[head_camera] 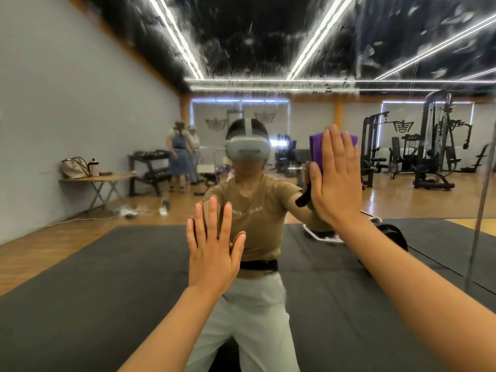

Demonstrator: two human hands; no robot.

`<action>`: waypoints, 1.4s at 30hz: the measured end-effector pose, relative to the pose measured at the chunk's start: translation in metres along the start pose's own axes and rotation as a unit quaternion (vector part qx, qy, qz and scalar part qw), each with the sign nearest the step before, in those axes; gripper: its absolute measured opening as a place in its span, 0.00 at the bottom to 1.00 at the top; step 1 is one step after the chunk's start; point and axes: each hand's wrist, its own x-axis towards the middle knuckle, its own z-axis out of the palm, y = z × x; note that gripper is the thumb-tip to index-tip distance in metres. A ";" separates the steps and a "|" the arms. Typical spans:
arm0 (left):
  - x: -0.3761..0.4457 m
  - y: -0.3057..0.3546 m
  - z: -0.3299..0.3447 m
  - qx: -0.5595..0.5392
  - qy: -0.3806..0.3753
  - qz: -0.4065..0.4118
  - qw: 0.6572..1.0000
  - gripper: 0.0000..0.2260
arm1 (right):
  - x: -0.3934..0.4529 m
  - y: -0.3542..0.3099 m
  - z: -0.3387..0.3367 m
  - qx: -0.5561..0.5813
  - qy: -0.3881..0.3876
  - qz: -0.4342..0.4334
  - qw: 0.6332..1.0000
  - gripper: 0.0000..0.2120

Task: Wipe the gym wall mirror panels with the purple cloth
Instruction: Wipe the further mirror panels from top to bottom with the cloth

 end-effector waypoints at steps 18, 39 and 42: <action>-0.001 -0.003 0.001 0.016 0.000 0.019 1.000 0.32 | -0.201 0.011 0.004 -0.027 -0.088 -0.056 0.994 0.28; -0.009 0.019 0.006 0.026 0.006 -0.041 0.999 0.27 | -0.271 0.000 0.011 -0.005 -0.099 -0.022 0.995 0.27; -0.008 0.017 0.006 0.030 0.004 -0.041 0.999 0.27 | -0.282 0.001 0.013 -0.012 -0.106 -0.019 0.994 0.28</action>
